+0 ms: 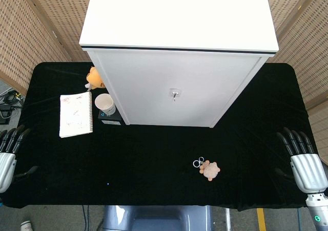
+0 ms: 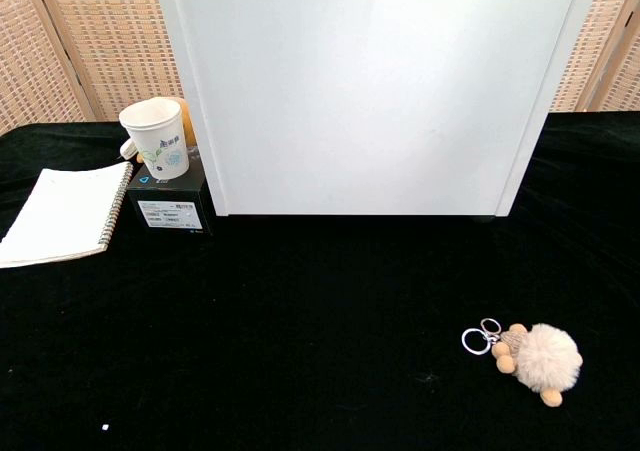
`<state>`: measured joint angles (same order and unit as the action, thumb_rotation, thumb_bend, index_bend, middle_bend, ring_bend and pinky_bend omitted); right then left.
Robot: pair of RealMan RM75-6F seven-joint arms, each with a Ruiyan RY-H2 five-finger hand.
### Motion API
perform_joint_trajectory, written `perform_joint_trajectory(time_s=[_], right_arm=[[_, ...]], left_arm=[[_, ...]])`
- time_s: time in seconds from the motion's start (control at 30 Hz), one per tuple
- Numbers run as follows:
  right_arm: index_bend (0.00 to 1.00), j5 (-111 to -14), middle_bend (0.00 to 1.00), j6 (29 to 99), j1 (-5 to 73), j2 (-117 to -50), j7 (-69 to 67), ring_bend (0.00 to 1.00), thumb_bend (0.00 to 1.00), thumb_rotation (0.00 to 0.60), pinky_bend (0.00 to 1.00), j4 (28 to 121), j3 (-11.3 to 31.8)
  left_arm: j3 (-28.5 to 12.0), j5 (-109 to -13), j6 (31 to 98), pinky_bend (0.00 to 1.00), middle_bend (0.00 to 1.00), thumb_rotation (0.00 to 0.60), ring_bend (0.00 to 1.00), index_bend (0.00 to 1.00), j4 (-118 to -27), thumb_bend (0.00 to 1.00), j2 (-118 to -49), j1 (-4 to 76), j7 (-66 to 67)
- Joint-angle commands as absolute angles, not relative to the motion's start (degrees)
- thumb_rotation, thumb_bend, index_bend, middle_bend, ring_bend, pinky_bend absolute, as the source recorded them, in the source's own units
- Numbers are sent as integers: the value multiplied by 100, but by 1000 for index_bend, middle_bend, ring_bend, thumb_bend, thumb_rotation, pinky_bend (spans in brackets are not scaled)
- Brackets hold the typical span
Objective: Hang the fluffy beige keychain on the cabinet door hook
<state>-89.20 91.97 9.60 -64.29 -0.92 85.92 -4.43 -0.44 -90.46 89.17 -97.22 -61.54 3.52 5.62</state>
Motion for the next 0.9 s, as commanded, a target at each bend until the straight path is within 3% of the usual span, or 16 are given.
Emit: perform_joint_trajectory(time_s=[0.03,0.17,0.23,0.27,0.33,0.4,0.5,0.6,0.9], right_arm=[[0,-8964,0,9136,939,-6447,-40,0,0,600,0,8596,-412],[0,-9055,4,9021,965,-6471,75,0,0,600,0,8573,-399],[1,-9126,77,8815,1064,-6446,127,39,0,600,16,8622,-404],[8,-9177,180,8662,1152,-6404,135,133,0,600,82,8682,-409],[32,-9292,409,8330,1389,-6329,104,390,0,600,289,8802,-375],[105,-9358,628,7940,1633,-6264,50,637,0,600,594,8923,-359],[230,-9496,782,7247,2106,-6231,-329,793,4,600,936,9127,-328],[321,-9677,853,6161,2944,-6547,-513,872,77,600,1000,9085,-143],[455,-8864,893,4591,3821,-7346,-73,915,325,600,1000,8803,234]], left_arm=[[-45,-9051,8923,0,0,600,0,0,-9707,0,-6148,345,541],[-49,-9043,8919,0,0,600,0,0,-9705,0,-6146,340,526],[-57,-9039,8919,0,0,600,0,0,-9693,0,-6155,341,540],[-64,-9031,8914,0,0,600,0,0,-9685,0,-6164,344,555],[-79,-9000,8884,0,0,600,0,0,-9676,0,-6184,357,582],[-92,-8965,8843,0,0,600,0,0,-9676,0,-6197,374,603],[-103,-8944,8797,0,0,600,0,0,-9662,0,-6217,399,628],[-157,-8782,8643,0,0,600,0,0,-9578,0,-6284,462,704],[-230,-8561,8480,0,0,600,0,0,-9518,0,-6366,532,839]])
